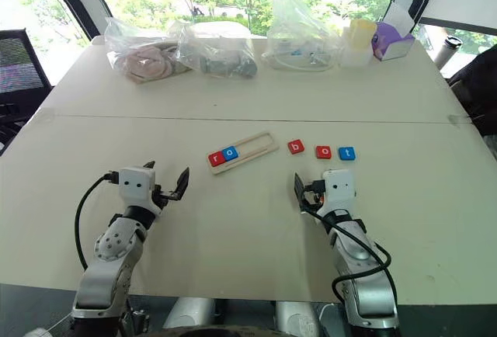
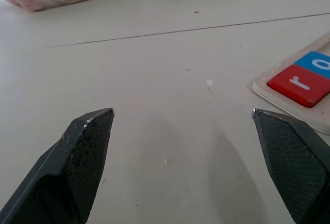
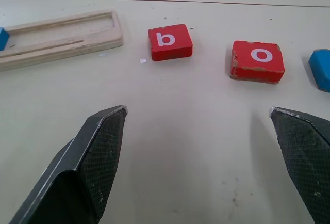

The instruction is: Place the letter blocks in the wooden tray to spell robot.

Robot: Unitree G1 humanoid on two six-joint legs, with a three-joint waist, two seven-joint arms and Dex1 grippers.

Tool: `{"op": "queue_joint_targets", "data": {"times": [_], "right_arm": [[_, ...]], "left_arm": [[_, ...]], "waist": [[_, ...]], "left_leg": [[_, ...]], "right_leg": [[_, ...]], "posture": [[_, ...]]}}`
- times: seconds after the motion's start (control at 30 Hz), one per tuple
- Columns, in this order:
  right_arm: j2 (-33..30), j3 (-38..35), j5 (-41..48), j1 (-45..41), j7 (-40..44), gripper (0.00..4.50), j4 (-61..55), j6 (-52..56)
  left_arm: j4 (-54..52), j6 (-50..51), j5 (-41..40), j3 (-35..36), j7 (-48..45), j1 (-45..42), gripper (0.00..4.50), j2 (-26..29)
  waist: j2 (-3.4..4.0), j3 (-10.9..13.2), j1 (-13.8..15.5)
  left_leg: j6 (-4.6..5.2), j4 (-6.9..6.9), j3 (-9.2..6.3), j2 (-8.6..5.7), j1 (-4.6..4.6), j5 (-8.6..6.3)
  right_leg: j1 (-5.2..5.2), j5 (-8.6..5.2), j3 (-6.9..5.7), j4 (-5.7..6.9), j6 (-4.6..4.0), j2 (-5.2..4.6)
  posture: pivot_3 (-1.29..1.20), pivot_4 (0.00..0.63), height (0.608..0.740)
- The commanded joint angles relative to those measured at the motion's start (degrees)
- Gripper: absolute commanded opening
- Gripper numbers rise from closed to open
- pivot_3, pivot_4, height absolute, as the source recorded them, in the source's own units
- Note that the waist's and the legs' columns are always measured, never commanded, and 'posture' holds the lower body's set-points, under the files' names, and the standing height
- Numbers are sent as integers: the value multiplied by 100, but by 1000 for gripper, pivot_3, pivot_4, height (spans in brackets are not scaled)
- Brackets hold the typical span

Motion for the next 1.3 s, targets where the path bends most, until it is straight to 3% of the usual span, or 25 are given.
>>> {"op": "queue_joint_targets", "data": {"times": [0.03,0.23,0.63,0.87,1.1,1.3], "right_arm": [[-30,-129,16,82,5,4485,-352,-72],[-28,-124,-47,137,-27,4485,-530,-39],[-182,-139,-99,88,50,4485,-701,10],[-525,-29,-30,-31,417,4485,-899,122],[-1275,-12,399,-232,1348,4485,-1236,540],[-1933,-233,738,-514,1917,4485,-1359,849]], "left_arm": [[-36,-255,-73,-61,-237,-47,4500,115],[-112,-308,-336,-123,-709,-93,4500,277],[-15,-509,-281,-190,-805,-146,4500,309],[-108,-388,-409,-140,-1035,-263,4500,489],[344,-250,-977,-77,-2412,-961,4500,1441],[1780,-182,-1323,-258,-4054,-2306,4500,2268]], "waist": [[0,0,-1],[0,0,-6],[0,0,0],[0,0,-2],[0,0,-3],[-1,1,-3]], "left_leg": [[0,0,0,0,0,0],[0,0,3,0,0,0],[0,0,6,0,1,0],[0,0,8,0,2,1],[0,7,9,0,3,1],[1,22,11,0,2,1]], "right_leg": [[0,0,0,0,0,0],[-1,1,2,0,2,0],[-1,3,5,0,5,-1],[-1,3,6,2,5,1],[3,3,3,3,5,3],[9,-2,-7,7,-9,13]], "posture": [[0,150,740],[0,150,740],[0,150,740],[0,150,740],[0,150,740],[0,150,740]]}}
